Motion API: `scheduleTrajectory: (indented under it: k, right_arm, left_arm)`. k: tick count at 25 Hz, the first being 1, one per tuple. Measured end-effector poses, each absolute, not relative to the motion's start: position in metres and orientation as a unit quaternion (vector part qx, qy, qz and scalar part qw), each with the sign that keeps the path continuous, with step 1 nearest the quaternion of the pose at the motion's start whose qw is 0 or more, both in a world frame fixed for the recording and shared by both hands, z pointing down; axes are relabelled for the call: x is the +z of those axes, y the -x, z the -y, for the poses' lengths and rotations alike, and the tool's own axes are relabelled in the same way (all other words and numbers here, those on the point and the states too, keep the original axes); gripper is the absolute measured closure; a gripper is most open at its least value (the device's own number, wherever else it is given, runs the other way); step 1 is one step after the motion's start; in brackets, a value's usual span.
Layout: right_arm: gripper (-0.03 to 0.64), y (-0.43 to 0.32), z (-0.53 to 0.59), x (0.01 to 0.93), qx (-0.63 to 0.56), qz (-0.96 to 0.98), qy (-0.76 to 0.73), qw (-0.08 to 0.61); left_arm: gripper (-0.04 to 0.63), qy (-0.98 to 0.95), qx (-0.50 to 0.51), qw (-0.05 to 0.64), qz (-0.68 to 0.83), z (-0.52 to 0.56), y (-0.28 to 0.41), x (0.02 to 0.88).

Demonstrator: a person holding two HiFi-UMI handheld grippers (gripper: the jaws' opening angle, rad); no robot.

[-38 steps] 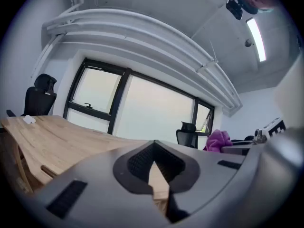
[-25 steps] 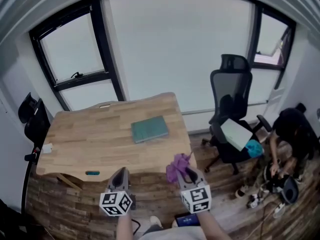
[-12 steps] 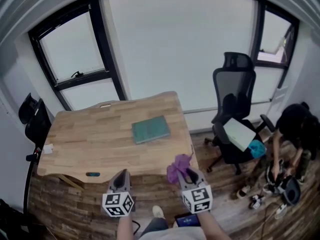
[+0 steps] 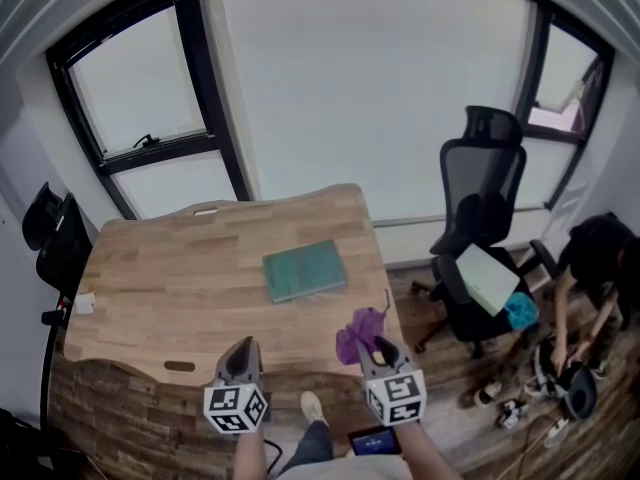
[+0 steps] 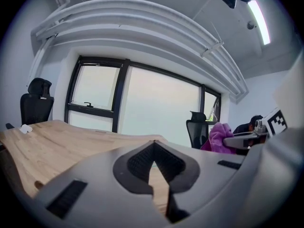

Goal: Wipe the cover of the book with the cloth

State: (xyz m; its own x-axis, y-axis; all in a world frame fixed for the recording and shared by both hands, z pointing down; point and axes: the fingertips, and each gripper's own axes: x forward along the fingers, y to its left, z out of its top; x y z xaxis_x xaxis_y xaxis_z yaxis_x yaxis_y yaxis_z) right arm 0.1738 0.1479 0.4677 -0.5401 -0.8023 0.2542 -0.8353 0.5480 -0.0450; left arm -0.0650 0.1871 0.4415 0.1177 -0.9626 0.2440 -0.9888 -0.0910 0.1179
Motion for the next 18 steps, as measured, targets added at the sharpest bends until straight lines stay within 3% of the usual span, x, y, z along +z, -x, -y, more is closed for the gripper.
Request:
scheduleTrajectory:
  k: [18]
  right_arm:
    - [0.537,-0.100,-0.004,0.487,0.108,0.838,-0.510,0.160]
  left_arm:
    - [0.594,-0.767,0.046,0.168,0.617,-0.006,0.148,0.470]
